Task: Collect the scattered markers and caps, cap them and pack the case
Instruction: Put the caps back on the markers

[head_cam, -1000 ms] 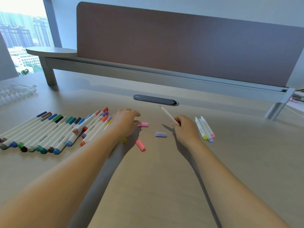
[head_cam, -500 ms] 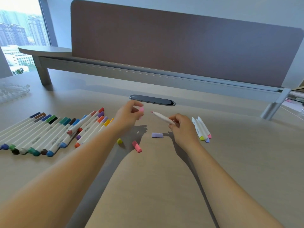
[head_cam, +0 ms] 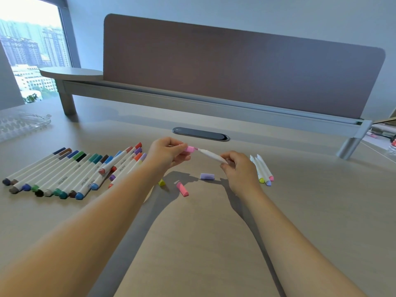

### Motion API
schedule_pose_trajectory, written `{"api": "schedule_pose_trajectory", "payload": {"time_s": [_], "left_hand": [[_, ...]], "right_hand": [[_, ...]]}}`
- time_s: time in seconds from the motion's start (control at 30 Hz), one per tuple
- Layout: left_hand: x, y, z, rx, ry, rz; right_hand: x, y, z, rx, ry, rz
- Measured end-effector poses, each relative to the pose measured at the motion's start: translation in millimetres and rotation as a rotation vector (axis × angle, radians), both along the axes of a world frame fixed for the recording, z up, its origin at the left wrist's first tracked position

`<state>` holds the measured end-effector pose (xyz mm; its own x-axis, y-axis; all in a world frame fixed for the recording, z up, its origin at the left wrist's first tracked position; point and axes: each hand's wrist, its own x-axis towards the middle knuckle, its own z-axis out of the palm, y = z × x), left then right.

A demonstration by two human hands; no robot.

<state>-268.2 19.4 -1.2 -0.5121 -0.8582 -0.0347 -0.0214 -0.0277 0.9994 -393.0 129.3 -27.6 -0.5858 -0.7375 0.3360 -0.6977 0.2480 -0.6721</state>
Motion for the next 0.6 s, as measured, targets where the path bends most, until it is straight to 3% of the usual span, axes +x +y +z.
{"api": "schedule_pose_trajectory", "payload": {"time_s": [0.17, 0.3, 0.43, 0.6], "left_hand": [[-5, 2, -3, -0.094, -0.07, -0.019], [-6, 2, -3, -0.152, -0.11, -0.001], [-9, 2, -7, -0.137, -0.149, 0.041], [-14, 2, -8, -0.119, -0.136, 0.064]], "right_hand": [[1, 1, 3, -0.006, -0.014, 0.032], [-1, 7, 6, -0.085, -0.161, 0.043], [-2, 11, 9, -0.167, -0.271, 0.073], [-2, 12, 9, -0.156, -0.267, 0.085]]}}
